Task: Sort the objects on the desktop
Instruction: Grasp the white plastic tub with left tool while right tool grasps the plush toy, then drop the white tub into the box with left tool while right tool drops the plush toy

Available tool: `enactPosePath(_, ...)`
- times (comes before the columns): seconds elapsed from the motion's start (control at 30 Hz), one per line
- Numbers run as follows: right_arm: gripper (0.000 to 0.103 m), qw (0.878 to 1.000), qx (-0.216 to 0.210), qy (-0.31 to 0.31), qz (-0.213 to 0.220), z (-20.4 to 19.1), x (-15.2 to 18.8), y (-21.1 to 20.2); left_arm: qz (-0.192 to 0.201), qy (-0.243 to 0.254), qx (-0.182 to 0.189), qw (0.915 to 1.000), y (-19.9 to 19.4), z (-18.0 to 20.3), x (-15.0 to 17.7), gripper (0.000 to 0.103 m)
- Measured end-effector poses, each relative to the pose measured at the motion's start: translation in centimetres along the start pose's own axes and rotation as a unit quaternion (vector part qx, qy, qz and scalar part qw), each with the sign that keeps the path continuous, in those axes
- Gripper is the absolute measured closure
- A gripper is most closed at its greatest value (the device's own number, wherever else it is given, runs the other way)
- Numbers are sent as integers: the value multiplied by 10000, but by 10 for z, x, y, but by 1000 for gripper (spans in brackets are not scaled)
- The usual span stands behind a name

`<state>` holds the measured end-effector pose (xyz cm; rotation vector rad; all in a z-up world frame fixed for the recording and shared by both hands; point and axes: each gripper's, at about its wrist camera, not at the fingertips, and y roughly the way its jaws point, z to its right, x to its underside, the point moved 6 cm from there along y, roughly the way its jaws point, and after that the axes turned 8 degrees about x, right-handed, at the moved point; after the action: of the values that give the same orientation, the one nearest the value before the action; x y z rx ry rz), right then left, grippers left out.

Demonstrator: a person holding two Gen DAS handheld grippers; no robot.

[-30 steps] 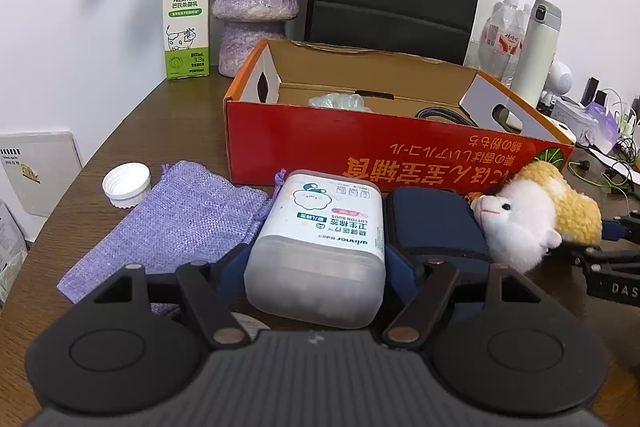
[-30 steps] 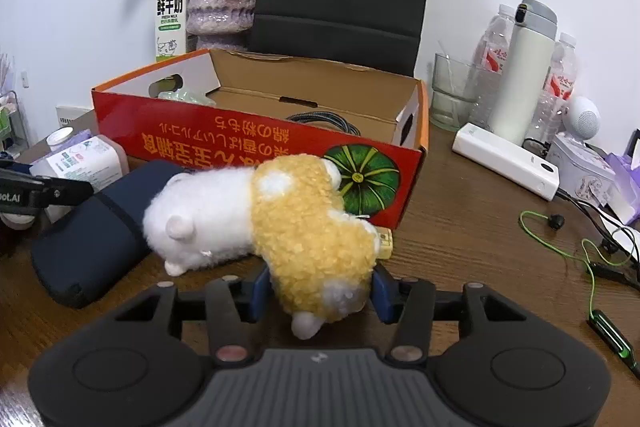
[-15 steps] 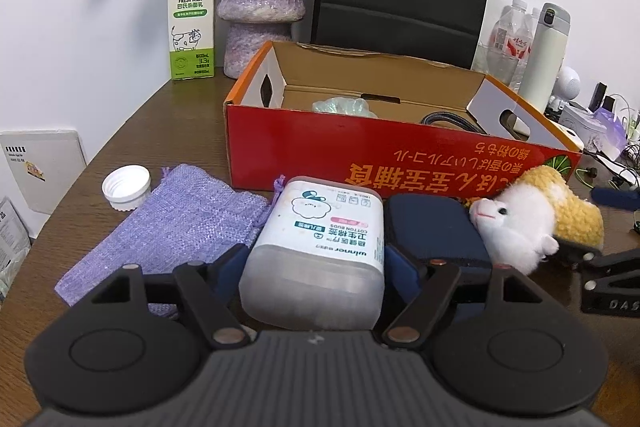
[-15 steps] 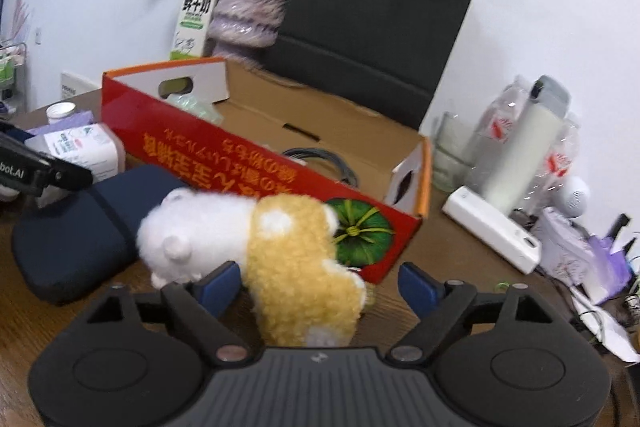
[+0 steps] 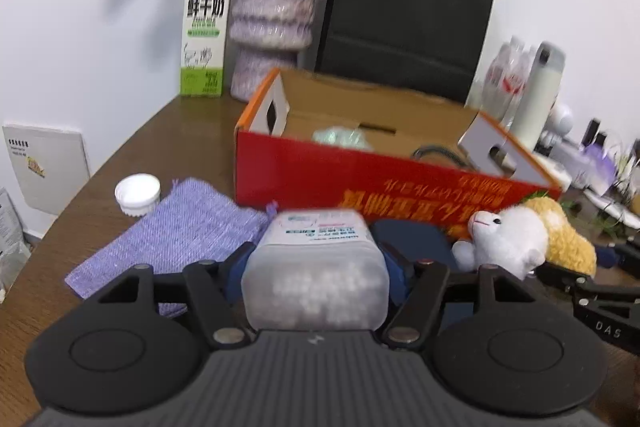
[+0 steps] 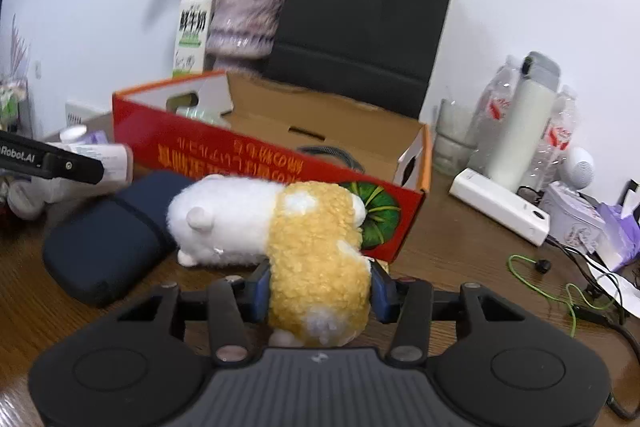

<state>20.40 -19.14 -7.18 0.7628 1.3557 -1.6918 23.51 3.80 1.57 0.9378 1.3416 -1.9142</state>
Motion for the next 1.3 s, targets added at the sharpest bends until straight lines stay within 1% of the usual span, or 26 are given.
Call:
enactPosePath(0.07,58,9999,20,116,97,2,0,-8,98,39,38,9999,-6,5,-1,37)
enactPosePath(0.13,58,9996,40,209,161,4,0,-14,139,86,-33,9999,-9,9,-1,37)
enactPosePath(0.23,58,9992,66,332,212,5,0,-20,252,36,46,9997,-16,13,-2,37)
enactPosePath(0.3,58,9988,77,389,271,7,-2,-24,344,52,22,9994,-21,16,-3,37)
enactPosePath(0.5,58,9959,81,634,645,14,-31,-35,730,-3,48,9973,-33,25,-22,37)
enactPosePath(0.67,58,9924,161,922,800,20,-64,-19,962,-272,112,9949,-22,30,-45,37)
enactPosePath(0.73,58,9909,121,1106,760,21,-75,-5,1077,-389,106,9934,-14,31,-58,37)
enactPosePath(0.87,58,9908,143,1173,663,15,-88,23,1258,-555,68,9905,9,33,-80,37)
enactPosePath(1.03,58,9912,211,1149,628,13,-102,54,1100,-508,17,9926,45,30,-91,37)
enactPosePath(1.13,58,9929,276,1059,474,12,-103,78,982,-342,-71,9946,66,28,-94,37)
enactPosePath(1.23,57,9930,281,1108,286,16,-101,99,848,-315,-120,9958,84,24,-98,37)
enactPosePath(1.3,53,9917,271,1233,236,21,-102,108,707,-224,-72,9972,92,25,-98,36)
